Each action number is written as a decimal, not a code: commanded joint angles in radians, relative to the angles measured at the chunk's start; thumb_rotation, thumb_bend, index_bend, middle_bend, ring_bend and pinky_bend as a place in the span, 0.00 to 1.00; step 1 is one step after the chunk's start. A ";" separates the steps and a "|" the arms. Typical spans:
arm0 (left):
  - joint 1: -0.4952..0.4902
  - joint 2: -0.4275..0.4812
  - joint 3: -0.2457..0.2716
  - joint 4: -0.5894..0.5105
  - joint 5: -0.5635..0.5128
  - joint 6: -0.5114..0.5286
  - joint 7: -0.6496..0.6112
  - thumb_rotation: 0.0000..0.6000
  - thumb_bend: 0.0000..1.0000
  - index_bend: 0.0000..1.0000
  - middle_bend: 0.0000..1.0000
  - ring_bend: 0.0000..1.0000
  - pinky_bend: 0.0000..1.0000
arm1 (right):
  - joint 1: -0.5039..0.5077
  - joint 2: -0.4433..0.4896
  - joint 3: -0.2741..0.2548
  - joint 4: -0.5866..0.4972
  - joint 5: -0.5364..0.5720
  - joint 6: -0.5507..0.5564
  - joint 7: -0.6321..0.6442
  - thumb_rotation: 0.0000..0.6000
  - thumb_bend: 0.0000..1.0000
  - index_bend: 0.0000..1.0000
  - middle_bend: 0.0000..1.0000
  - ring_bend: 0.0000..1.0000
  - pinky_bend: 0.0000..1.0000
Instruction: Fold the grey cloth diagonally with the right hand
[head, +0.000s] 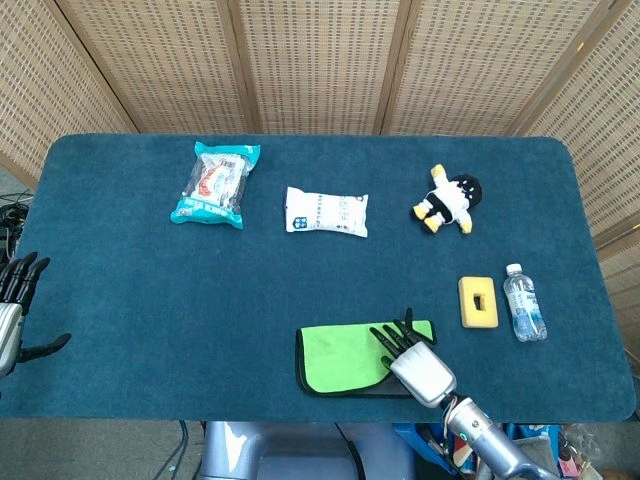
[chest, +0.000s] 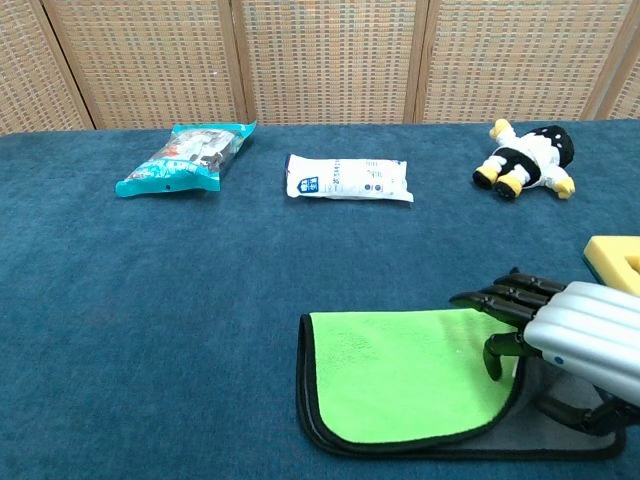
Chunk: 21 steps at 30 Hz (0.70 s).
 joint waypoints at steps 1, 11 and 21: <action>0.000 0.000 0.000 0.000 0.000 0.000 0.000 1.00 0.15 0.00 0.00 0.00 0.00 | 0.002 0.020 -0.004 -0.025 0.006 -0.021 0.002 1.00 0.13 0.01 0.00 0.00 0.00; 0.003 0.002 0.001 -0.001 0.004 0.005 -0.004 1.00 0.15 0.00 0.00 0.00 0.00 | 0.009 0.073 0.003 -0.049 -0.073 0.020 0.106 1.00 0.10 0.05 0.00 0.00 0.00; 0.005 0.003 0.001 -0.001 0.010 0.009 -0.008 1.00 0.15 0.00 0.00 0.00 0.00 | 0.052 0.129 0.064 -0.078 -0.022 -0.052 0.065 1.00 0.23 0.23 0.00 0.00 0.00</action>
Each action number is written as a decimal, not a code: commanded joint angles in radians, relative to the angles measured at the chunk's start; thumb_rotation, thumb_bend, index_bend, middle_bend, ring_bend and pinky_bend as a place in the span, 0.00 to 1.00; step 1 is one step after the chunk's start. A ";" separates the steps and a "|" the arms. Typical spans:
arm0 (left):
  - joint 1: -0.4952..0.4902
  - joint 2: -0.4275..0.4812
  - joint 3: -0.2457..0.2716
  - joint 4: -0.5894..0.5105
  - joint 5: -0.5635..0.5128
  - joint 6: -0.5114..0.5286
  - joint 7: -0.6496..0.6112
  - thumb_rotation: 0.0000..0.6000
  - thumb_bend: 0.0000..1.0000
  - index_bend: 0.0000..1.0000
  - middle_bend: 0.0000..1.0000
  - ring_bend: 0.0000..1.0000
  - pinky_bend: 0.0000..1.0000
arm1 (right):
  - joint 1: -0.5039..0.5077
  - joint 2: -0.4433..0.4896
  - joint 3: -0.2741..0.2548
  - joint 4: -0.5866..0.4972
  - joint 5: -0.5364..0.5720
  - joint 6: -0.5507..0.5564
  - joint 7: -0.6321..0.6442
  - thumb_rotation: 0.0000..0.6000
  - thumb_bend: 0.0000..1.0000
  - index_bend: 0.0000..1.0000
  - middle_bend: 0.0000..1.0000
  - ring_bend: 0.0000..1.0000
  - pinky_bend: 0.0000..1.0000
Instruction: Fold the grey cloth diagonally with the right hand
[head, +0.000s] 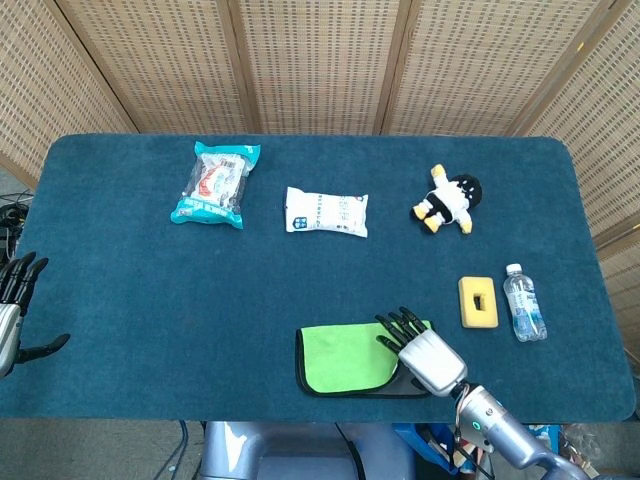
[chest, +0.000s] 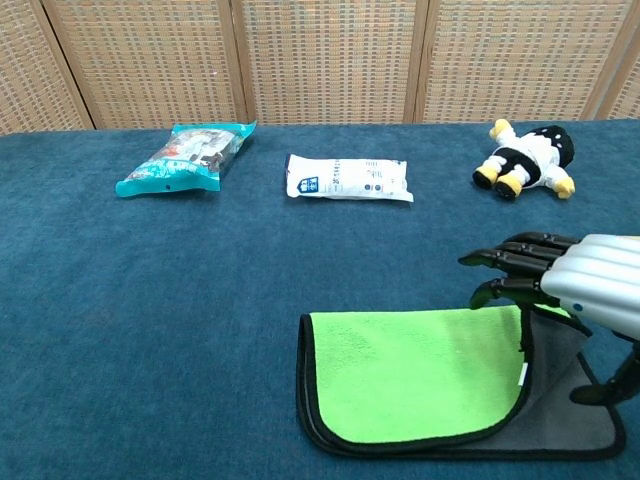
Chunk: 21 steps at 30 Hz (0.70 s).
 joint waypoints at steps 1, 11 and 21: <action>-0.001 0.000 0.000 0.000 0.000 0.000 0.002 1.00 0.15 0.00 0.00 0.00 0.00 | 0.023 0.017 0.018 -0.020 0.022 -0.043 -0.036 1.00 0.24 0.24 0.00 0.00 0.00; -0.003 -0.002 -0.003 0.004 -0.008 -0.007 0.001 1.00 0.15 0.00 0.00 0.00 0.00 | 0.086 0.030 0.058 -0.073 0.106 -0.178 -0.168 1.00 0.30 0.26 0.00 0.00 0.00; -0.004 0.002 -0.006 0.007 -0.013 -0.010 -0.011 1.00 0.15 0.00 0.00 0.00 0.00 | 0.104 0.012 0.084 -0.069 0.215 -0.217 -0.332 1.00 0.35 0.42 0.00 0.00 0.00</action>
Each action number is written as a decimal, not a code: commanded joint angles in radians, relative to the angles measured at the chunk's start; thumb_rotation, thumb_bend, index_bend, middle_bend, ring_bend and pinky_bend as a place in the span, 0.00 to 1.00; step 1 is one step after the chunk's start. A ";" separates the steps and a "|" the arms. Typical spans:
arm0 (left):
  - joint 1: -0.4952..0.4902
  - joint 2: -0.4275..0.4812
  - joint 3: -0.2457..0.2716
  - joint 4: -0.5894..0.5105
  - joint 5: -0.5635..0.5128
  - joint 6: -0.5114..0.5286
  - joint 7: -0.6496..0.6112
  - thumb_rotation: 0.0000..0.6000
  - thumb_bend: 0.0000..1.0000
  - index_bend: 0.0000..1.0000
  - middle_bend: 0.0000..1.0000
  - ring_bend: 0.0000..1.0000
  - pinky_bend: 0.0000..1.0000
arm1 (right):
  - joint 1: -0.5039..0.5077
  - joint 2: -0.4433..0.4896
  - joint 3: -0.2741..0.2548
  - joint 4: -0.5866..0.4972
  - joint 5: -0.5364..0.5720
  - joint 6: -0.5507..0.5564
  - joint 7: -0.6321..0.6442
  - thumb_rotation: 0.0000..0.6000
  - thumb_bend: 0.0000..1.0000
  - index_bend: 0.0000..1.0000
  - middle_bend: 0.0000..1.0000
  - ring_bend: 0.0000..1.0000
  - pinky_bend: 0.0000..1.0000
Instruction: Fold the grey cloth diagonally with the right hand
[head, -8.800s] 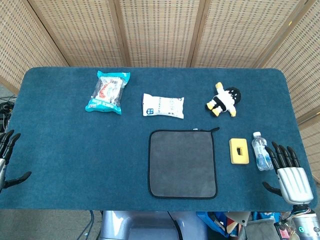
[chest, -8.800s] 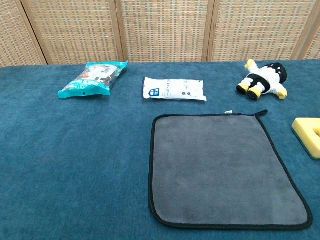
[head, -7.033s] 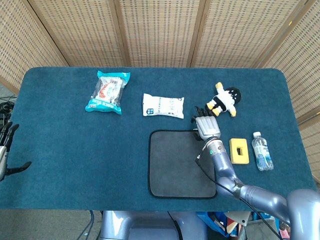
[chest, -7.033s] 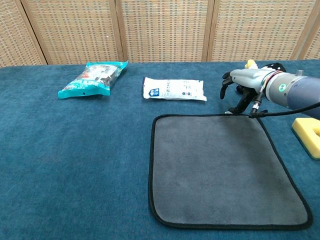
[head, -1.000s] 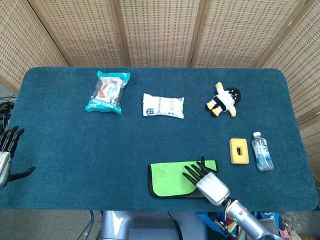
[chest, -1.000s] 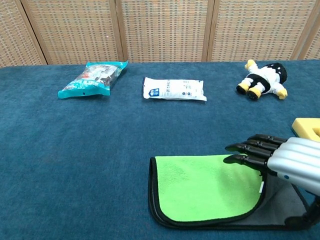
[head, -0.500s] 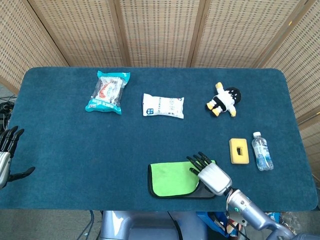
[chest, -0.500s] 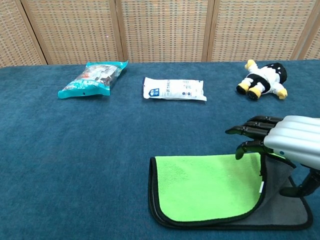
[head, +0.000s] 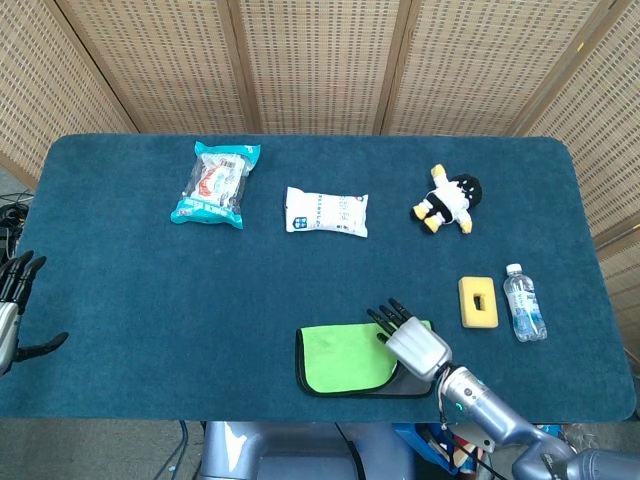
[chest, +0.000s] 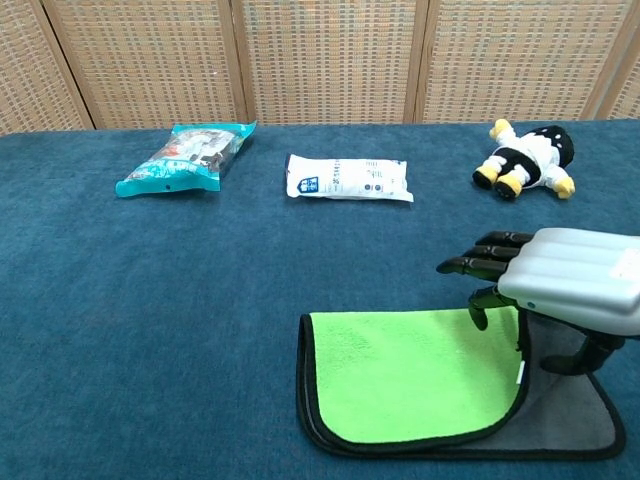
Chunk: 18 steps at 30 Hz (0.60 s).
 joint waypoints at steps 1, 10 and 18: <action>-0.001 0.001 -0.001 0.001 -0.001 -0.002 -0.002 1.00 0.15 0.00 0.00 0.00 0.00 | 0.001 -0.002 0.004 0.000 0.029 0.001 -0.046 1.00 0.36 0.44 0.00 0.00 0.00; 0.000 -0.001 0.002 -0.002 0.003 -0.001 0.004 1.00 0.15 0.00 0.00 0.00 0.00 | -0.026 0.001 -0.027 0.008 -0.003 0.049 -0.041 1.00 0.44 0.57 0.00 0.00 0.00; -0.001 -0.004 0.004 -0.005 0.005 -0.002 0.013 1.00 0.15 0.00 0.00 0.00 0.00 | -0.059 0.001 -0.060 0.029 -0.059 0.097 0.018 1.00 0.47 0.59 0.00 0.00 0.00</action>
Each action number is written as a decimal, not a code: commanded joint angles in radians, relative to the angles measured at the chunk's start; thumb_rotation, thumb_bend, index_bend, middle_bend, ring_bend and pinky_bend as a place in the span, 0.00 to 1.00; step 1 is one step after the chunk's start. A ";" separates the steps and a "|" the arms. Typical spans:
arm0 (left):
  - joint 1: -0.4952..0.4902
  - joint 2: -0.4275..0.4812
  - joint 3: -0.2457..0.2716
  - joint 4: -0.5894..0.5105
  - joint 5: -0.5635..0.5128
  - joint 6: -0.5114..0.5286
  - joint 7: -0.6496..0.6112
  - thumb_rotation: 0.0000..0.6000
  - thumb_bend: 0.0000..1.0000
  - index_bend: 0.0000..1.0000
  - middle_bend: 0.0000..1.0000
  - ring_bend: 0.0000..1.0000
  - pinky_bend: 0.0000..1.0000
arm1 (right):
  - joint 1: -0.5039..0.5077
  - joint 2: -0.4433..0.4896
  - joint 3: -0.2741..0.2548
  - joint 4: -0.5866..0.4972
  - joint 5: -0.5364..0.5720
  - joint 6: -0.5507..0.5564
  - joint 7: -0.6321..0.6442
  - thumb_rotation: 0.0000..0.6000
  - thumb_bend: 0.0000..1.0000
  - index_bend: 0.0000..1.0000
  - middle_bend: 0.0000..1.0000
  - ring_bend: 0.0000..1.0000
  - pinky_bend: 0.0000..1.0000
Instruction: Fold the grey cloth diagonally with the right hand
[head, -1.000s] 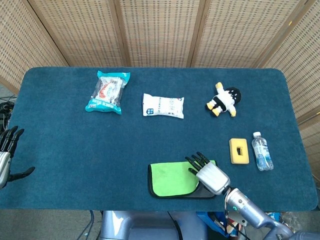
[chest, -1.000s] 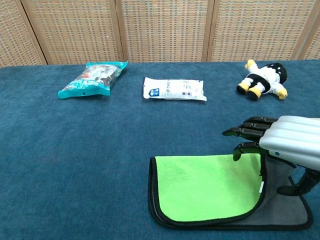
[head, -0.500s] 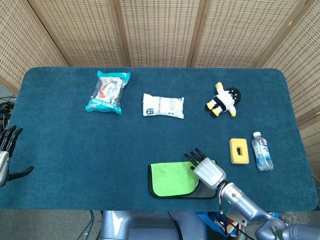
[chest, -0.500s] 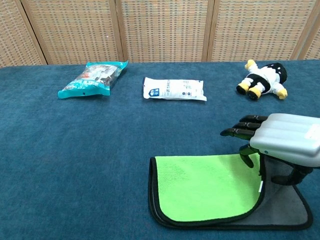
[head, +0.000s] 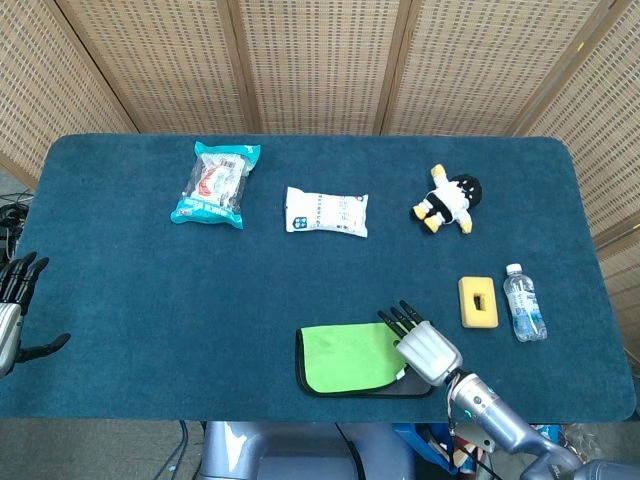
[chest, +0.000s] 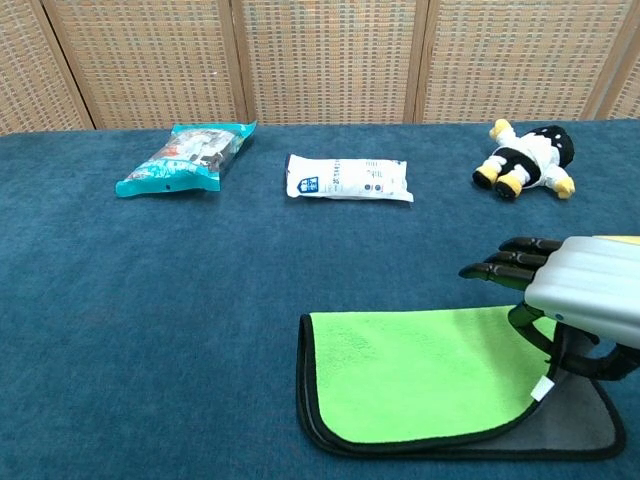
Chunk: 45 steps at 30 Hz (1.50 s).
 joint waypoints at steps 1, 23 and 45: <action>-0.001 -0.001 0.000 0.000 -0.001 -0.002 0.001 1.00 0.15 0.00 0.00 0.00 0.00 | -0.014 0.000 -0.014 0.007 -0.021 0.018 0.021 1.00 0.46 0.59 0.00 0.00 0.00; -0.001 0.000 0.001 -0.001 0.001 -0.001 0.001 1.00 0.15 0.00 0.00 0.00 0.00 | -0.089 -0.011 -0.078 0.007 -0.101 0.076 0.101 1.00 0.47 0.59 0.00 0.00 0.00; -0.001 -0.001 0.002 -0.005 -0.001 -0.004 0.009 1.00 0.15 0.00 0.00 0.00 0.00 | -0.111 0.017 -0.099 0.001 -0.132 0.063 0.176 1.00 0.37 0.02 0.00 0.00 0.00</action>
